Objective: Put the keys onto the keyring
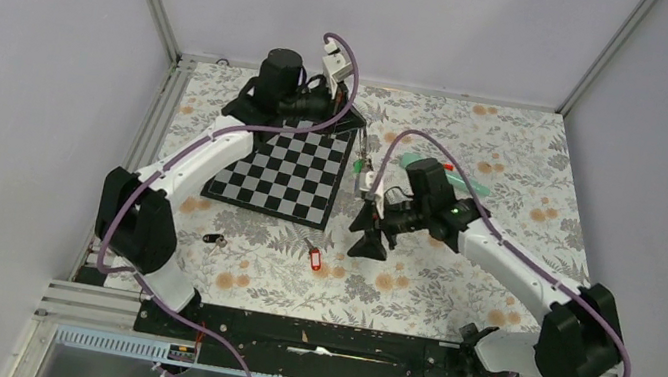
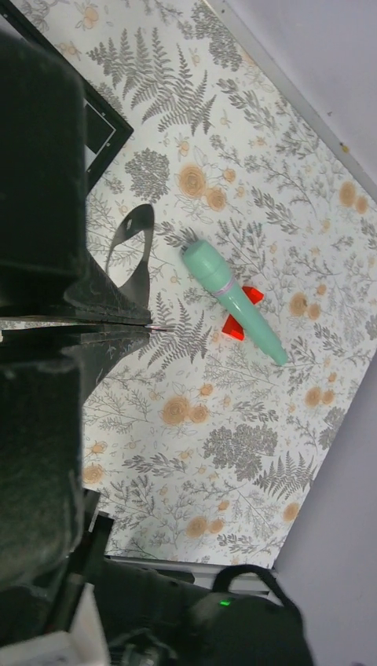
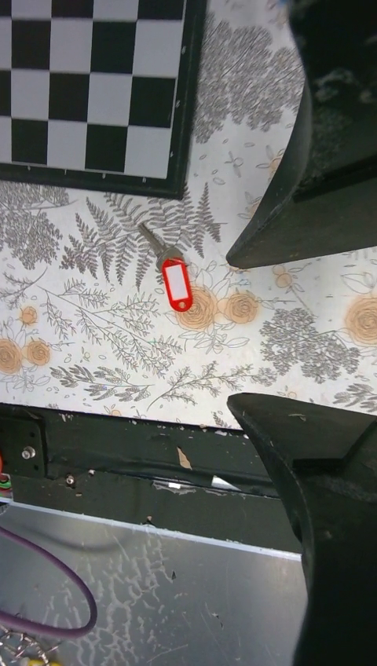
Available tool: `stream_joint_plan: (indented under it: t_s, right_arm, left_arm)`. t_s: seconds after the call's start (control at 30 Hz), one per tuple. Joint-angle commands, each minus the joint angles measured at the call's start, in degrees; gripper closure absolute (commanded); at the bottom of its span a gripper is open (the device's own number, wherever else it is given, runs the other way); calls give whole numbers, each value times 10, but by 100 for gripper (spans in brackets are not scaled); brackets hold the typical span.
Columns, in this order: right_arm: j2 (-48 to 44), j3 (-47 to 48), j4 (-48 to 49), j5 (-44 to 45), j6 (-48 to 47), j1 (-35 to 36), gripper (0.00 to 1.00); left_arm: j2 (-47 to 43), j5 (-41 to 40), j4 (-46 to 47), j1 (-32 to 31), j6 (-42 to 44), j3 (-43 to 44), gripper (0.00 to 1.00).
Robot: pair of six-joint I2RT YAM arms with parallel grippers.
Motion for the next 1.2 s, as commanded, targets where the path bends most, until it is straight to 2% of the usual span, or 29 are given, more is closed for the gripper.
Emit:
stream_joint_plan:
  t_s: [0.0,0.3,0.57,1.0,1.17]
  right_arm:
    - [54,24,61,40,0,47,34]
    - [179,64,90,133,4,103,36]
    - [245,84,105,214,32,134,38]
    - [311,118,88,248,38,145,47]
    - [322,120,89,253,39,146,54]
  left_arm:
    - [6,28,7,20,6,56,100]
    - [11,44,-17,40,42,58,100]
    - [13,56,-21,42,55,52,100]
    - [-3,74,-13,41,64,16,100]
    - [-8,80,-8,41,63,8,100]
